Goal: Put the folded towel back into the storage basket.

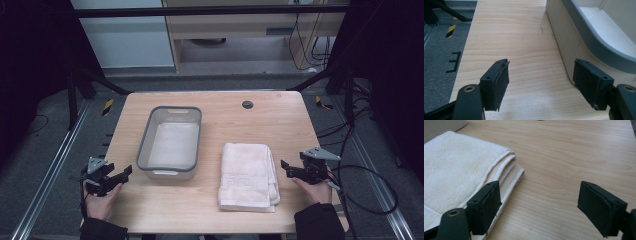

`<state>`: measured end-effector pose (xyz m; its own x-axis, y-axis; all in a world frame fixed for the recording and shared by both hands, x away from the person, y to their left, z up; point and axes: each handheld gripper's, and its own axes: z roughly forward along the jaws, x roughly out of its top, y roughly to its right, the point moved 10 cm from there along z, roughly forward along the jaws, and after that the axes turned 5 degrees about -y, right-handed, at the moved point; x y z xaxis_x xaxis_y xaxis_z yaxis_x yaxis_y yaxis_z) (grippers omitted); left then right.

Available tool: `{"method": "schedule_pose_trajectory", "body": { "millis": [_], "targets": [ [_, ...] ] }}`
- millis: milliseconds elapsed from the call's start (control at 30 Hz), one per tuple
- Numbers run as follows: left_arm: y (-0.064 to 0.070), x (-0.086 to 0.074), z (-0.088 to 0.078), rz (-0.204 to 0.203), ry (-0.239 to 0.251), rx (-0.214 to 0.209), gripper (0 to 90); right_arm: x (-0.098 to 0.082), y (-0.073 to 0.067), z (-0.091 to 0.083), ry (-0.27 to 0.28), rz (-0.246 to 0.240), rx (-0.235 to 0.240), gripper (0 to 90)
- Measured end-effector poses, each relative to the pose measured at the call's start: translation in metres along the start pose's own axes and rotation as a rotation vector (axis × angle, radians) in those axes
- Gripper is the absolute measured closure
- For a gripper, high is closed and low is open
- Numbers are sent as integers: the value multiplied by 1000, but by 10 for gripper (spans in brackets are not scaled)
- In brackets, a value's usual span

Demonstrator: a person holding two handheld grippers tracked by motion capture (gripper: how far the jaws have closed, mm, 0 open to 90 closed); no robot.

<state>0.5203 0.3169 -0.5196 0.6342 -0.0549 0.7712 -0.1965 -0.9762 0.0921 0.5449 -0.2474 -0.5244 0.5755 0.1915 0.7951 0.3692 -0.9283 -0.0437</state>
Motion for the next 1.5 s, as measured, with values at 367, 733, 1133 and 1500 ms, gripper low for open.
{"method": "schedule_pose_trajectory", "body": {
  "millis": [367,733,1133,1500],
  "targets": [
    [11,7,-15,8,51,-27,304,6,-7,-7,10,-19,16,222],
    [20,16,-22,11,83,-51,354,11,-16,-13,13,-49,56,317],
    [24,28,-27,9,109,-52,341,19,-14,-18,23,-54,65,351],
    [33,42,-31,18,137,-66,334,42,-20,-22,59,-66,64,354]
  ]
}}
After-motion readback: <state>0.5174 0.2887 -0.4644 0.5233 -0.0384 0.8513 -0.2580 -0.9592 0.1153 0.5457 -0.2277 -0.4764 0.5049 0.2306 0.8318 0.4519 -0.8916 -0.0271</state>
